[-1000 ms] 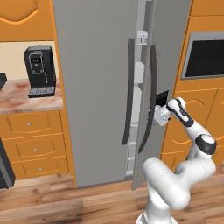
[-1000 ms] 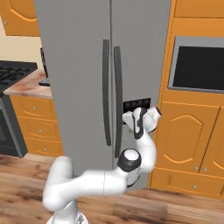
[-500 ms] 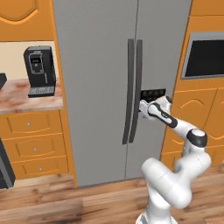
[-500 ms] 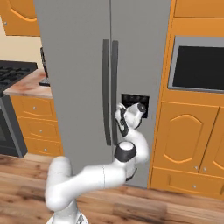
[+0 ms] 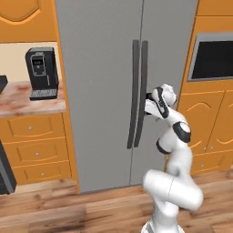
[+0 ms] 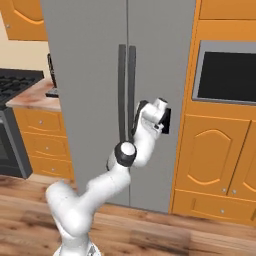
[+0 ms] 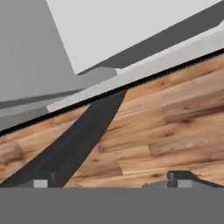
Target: The ice cube tray has been filled with water. Take the tray and place it in the freezer to make ice. Close the freezer door after placing the tray.
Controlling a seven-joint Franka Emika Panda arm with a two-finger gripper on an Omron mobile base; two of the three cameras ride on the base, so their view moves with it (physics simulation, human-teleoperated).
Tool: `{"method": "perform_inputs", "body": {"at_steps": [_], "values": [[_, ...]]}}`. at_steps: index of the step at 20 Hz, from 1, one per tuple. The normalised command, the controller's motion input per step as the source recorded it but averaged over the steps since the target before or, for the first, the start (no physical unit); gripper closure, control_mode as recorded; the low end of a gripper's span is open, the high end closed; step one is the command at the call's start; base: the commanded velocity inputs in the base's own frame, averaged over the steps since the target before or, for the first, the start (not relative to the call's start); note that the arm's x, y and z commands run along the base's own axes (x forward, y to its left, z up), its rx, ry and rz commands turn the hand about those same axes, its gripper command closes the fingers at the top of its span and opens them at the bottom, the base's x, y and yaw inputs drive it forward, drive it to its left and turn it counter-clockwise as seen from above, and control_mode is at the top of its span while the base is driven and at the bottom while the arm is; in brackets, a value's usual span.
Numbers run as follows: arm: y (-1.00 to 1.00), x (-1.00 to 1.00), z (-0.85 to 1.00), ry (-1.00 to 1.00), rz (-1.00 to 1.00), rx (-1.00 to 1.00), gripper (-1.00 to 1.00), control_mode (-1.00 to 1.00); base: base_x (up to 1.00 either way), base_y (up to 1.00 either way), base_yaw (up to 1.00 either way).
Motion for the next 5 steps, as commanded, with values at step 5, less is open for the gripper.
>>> {"method": "perform_inputs", "body": {"at_steps": [5], "values": [[0.15, -0.05, -0.14, -0.12, -0.56, -0.19, -1.00, -1.00, 0.00, 0.00, 0.00]]}}
